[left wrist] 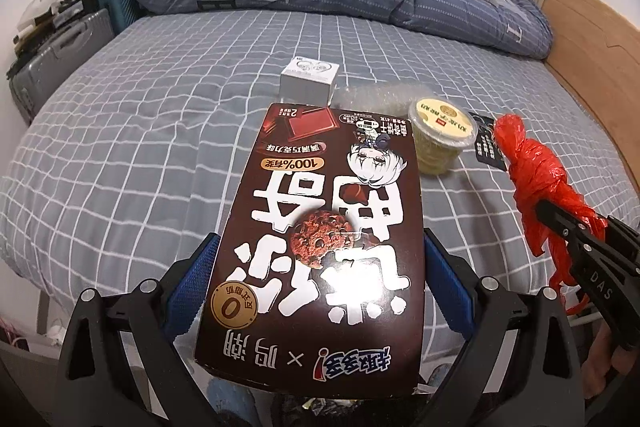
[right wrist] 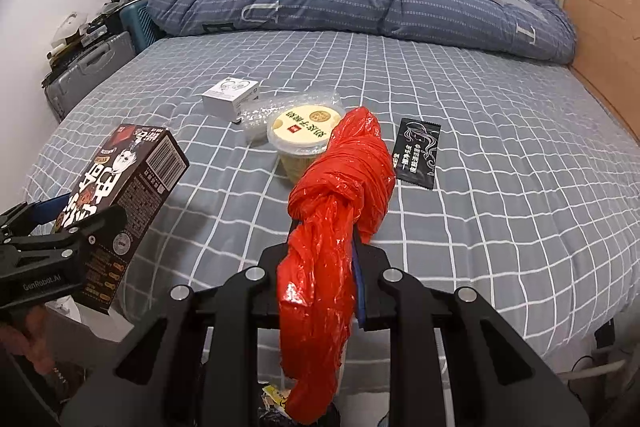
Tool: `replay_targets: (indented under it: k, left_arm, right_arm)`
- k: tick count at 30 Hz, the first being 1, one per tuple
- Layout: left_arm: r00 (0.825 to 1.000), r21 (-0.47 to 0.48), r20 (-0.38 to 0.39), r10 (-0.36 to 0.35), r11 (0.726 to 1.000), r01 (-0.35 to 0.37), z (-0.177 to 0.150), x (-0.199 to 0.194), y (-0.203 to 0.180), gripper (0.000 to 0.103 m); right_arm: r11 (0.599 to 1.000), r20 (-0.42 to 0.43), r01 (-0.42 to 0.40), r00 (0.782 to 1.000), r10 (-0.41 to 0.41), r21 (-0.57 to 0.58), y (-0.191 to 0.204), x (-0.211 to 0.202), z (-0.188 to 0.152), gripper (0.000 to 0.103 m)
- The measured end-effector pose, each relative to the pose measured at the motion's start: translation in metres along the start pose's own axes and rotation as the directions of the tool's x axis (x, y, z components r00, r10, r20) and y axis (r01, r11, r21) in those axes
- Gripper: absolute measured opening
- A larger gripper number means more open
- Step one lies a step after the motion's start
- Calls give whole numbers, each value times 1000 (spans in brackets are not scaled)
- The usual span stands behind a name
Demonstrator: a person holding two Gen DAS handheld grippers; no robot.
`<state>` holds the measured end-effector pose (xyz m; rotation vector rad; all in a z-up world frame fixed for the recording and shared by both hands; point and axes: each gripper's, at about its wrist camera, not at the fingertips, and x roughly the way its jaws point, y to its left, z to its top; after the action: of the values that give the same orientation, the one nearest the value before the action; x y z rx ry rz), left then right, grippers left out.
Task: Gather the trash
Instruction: 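Lift the red bag and chocolate box off the bed in both grippers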
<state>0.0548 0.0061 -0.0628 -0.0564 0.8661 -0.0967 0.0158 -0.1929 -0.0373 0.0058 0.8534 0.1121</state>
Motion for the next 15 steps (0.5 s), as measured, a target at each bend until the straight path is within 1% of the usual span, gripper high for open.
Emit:
replay_targets:
  k: [8,15]
  left_arm:
    - [1000,2,-17,-2,1000,2,-23,-8,-2,93]
    - [1000,-7,-6,-8,1000,8,-36,-26,-6,93]
  right_arm:
    - [1000,-10,4,1000,-3,3,1,-11,-18,21]
    - [1000,-7,-6,1000,7,10,3,-28,-26,21]
